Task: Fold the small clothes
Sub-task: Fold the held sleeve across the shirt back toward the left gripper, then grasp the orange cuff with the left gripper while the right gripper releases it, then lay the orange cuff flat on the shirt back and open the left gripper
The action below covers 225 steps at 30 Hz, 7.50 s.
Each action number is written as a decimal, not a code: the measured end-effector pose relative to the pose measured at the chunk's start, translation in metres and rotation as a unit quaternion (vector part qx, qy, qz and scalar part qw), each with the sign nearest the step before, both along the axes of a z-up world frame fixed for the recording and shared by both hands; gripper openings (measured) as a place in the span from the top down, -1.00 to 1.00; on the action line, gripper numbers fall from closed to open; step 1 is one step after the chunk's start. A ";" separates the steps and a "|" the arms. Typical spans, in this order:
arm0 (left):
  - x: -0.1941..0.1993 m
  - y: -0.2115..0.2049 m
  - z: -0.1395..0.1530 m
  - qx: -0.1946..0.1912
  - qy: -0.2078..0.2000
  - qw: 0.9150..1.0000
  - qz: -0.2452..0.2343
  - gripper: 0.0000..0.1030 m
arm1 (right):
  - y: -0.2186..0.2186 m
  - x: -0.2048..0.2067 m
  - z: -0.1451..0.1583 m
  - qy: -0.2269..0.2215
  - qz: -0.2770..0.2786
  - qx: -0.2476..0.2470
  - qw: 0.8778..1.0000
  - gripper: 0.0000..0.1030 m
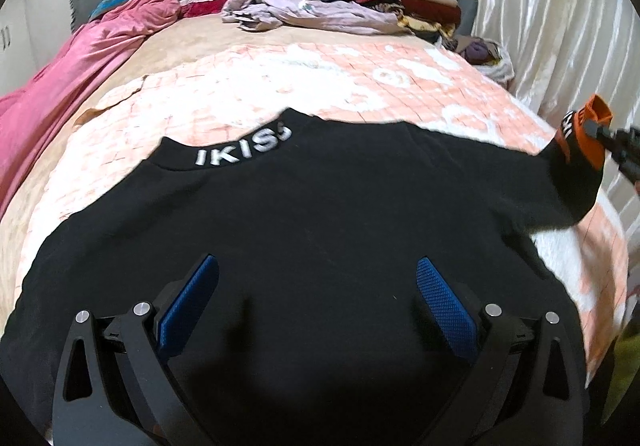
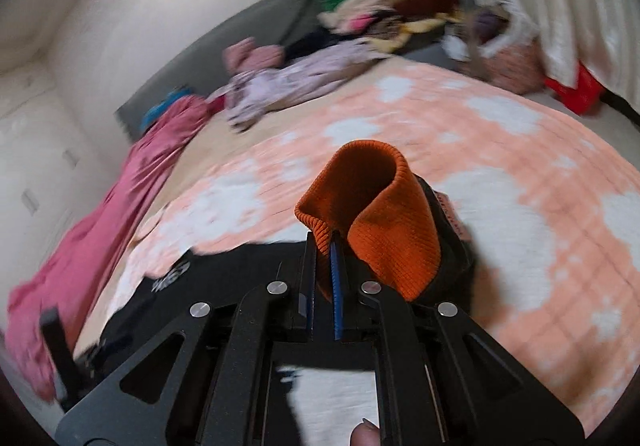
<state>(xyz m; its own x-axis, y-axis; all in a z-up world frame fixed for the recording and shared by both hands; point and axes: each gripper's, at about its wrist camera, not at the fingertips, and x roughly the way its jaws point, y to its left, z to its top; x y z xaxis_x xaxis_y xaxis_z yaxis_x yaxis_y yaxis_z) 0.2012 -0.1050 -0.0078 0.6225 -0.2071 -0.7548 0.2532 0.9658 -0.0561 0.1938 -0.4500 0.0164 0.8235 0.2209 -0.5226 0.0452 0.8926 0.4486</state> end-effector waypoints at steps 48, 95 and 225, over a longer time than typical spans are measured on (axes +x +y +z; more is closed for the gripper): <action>0.044 -0.061 -0.032 -0.055 0.103 0.993 -0.032 0.85 | 0.106 -0.014 -0.020 0.049 0.253 -0.202 0.945 -0.02; 0.032 0.152 0.000 -0.150 0.046 0.981 0.118 0.74 | 0.139 -0.007 -0.037 0.039 0.228 -0.207 0.951 -0.22; 0.006 0.120 -0.005 -0.040 0.062 0.994 0.084 -0.29 | 0.176 0.030 -0.059 0.099 0.203 -0.176 0.958 -0.38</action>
